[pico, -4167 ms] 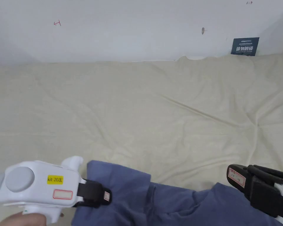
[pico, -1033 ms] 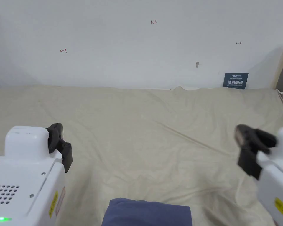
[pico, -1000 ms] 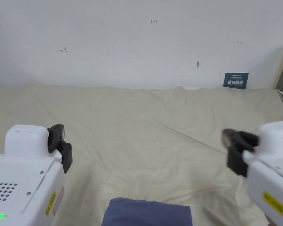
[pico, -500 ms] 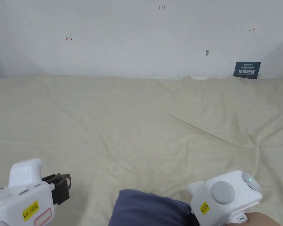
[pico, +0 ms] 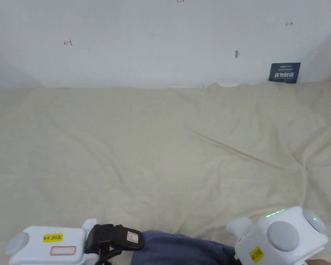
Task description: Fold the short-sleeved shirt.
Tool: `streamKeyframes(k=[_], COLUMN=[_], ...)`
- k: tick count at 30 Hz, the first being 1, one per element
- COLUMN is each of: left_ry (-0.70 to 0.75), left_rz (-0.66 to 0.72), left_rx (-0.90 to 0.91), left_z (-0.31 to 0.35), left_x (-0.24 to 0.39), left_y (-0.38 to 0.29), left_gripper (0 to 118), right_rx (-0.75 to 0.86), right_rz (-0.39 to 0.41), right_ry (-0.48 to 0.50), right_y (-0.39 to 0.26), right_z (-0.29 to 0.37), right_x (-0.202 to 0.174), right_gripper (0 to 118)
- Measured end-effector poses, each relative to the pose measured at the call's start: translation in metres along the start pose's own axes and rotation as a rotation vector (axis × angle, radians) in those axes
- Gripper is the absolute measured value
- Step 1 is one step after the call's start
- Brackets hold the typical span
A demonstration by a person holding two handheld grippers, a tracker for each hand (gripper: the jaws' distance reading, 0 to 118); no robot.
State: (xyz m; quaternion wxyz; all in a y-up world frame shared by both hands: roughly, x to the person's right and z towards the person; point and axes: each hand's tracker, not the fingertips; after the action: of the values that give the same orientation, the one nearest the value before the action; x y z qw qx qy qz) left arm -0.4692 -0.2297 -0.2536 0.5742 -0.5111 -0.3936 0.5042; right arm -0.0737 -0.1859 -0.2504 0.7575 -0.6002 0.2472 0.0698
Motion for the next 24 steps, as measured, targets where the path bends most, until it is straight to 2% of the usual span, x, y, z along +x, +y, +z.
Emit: streamKeyframes(k=[2, 5, 7, 8, 9, 10, 11, 12, 13, 16, 20, 24], left_ry=[0.041, 0.169, 0.245, 0.273, 0.31, 0.381, 0.486, 0.465, 0.376, 0.465, 0.547, 0.647], left_rz=[0.051, -0.151, -0.184, -0.183, -0.185, -0.19, -0.221, -0.199, -0.141, -0.247, -0.376, -0.448], left_rx=[-0.073, -0.132, -0.132, -0.116, -0.096, -0.081, -0.064, -0.061, -0.05, -0.031, 0.007, 0.049], left_z=[-0.028, -0.05, -0.055, -0.054, -0.051, -0.05, -0.049, -0.047, -0.045, -0.052, -0.051, -0.004], left_x=[-0.002, 0.02, 0.025, 0.027, 0.027, 0.026, 0.023, 0.018, 0.017, 0.029, 0.066, 0.095], left_y=[-0.006, -0.016, -0.023, -0.024, -0.025, -0.026, -0.027, -0.028, -0.029, -0.039, -0.059, -0.061], left_gripper=[118, 118, 115, 106, 89, 49, 31, 31, 31, 29, 26, 26], right_rx=[0.009, 0.027, 0.073, 0.105, 0.131, 0.149, 0.164, 0.185, 0.187, 0.205, 0.33, 0.381], right_rz=[-0.01, -0.04, -0.072, -0.103, -0.124, -0.128, -0.126, -0.132, -0.136, -0.127, -0.058, -0.049], right_ry=[0.025, 0.075, 0.109, 0.131, 0.148, 0.156, 0.165, 0.208, 0.204, 0.155, 0.049, 0.092], right_y=[-0.001, -0.004, -0.011, -0.016, -0.022, -0.026, -0.031, -0.034, -0.036, -0.038, -0.044, -0.05], right_z=[-0.001, 0.0, 0.003, 0.005, 0.007, 0.009, 0.01, 0.011, 0.012, 0.014, 0.035, 0.055], right_x=[0.006, 0.014, 0.017, 0.021, 0.024, 0.026, 0.027, 0.027, 0.027, 0.019, 0.0, -0.019], right_gripper=[0, 0, 0, 0, 0, 0, 0, 0, 0, 0, 0, 0])
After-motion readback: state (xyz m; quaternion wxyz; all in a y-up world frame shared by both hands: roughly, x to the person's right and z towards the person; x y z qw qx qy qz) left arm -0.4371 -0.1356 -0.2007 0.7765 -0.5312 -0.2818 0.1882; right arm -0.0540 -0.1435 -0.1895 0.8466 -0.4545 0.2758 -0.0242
